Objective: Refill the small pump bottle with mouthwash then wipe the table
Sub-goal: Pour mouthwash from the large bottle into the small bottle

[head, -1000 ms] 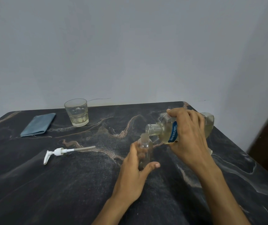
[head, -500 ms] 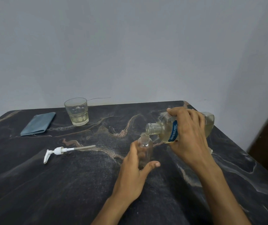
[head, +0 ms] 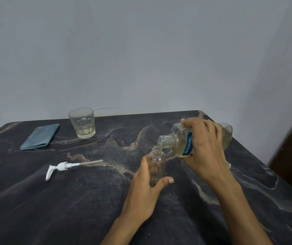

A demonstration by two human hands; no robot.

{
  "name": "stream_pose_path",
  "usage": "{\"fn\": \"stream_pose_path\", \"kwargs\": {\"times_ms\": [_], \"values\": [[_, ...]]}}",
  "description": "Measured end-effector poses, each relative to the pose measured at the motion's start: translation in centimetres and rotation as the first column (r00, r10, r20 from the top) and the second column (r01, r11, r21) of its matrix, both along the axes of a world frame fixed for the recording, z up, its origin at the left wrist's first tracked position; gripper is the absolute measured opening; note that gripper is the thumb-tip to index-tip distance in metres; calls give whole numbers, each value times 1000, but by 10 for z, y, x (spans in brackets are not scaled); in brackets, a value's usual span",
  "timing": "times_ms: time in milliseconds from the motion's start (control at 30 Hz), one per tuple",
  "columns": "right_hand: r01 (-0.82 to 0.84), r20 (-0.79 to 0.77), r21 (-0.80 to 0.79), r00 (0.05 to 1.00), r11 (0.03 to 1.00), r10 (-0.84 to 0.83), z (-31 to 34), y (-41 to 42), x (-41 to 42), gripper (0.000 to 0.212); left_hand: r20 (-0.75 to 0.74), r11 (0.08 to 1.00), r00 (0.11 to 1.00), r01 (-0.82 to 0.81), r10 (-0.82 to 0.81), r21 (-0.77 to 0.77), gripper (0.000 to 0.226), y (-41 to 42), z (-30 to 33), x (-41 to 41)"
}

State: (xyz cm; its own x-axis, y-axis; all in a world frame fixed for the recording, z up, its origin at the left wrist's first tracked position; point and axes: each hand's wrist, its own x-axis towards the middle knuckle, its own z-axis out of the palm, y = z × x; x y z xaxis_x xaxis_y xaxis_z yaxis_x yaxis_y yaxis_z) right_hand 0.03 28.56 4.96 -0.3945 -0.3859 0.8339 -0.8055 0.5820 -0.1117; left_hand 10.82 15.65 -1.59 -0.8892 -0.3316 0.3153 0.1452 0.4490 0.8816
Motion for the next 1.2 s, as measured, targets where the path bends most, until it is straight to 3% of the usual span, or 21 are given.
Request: {"fn": "stream_pose_path", "kwargs": {"times_ms": [400,767,1200], "values": [[2,2,1,1000,1000,-2,1,0,1,92,13,1000,1000,-2,3,-23,53,0,0,-1],[9,-14,2,1000,1000,-9,1,0,1,89,64,995,997,-29,36,-100,83,-3,-5,-2],[12,6,4,1000,1000,-12,0,1,0,90,47,990,998,-40,46,-135,80,-4,-8,-3]]}}
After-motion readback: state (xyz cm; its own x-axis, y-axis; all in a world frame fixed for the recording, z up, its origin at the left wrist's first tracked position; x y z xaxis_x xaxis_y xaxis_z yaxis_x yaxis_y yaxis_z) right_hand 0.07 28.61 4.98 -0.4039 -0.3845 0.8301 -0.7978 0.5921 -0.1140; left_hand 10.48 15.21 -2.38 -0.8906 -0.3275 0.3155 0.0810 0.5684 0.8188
